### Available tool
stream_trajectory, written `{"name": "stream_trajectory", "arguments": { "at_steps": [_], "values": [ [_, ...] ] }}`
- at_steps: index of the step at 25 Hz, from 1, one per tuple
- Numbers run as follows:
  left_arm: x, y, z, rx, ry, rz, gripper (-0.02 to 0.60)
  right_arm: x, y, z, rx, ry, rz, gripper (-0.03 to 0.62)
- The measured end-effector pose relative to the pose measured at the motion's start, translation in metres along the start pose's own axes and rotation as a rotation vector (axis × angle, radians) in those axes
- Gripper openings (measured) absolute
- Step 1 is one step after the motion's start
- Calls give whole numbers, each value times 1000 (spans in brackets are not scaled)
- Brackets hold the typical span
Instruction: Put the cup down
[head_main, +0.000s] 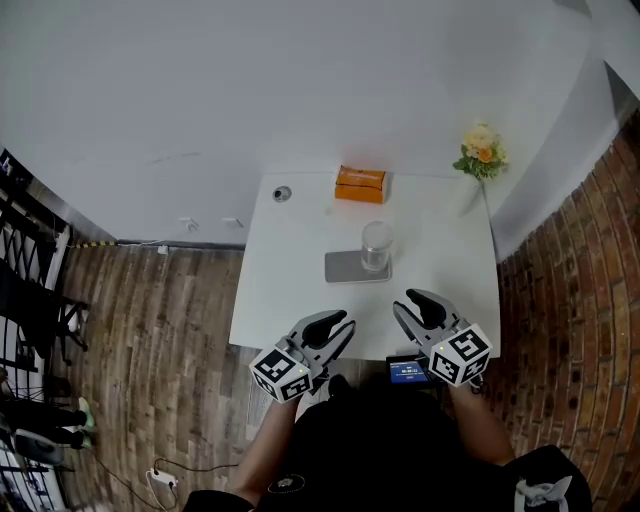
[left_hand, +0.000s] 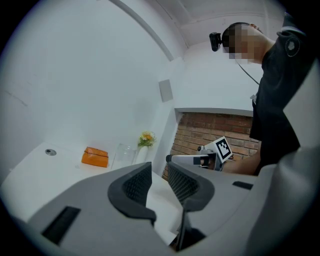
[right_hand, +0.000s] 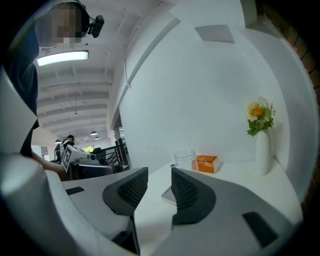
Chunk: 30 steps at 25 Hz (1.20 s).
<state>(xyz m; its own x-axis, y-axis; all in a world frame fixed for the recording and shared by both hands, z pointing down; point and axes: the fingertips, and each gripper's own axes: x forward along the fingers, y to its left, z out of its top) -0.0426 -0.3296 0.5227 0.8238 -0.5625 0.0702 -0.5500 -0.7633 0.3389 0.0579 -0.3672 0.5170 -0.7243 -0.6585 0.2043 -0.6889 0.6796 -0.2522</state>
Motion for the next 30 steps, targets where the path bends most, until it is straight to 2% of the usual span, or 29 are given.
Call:
{"name": "stream_trajectory", "arguments": {
  "at_steps": [12, 30],
  "values": [
    [-5, 1, -1, -4, 11, -11, 94, 2, -10, -5, 61, -6, -38, 137],
    [-9, 0, -7, -8, 17, 2, 94, 2, -13, -15, 35, 16, -66, 115]
  ]
}}
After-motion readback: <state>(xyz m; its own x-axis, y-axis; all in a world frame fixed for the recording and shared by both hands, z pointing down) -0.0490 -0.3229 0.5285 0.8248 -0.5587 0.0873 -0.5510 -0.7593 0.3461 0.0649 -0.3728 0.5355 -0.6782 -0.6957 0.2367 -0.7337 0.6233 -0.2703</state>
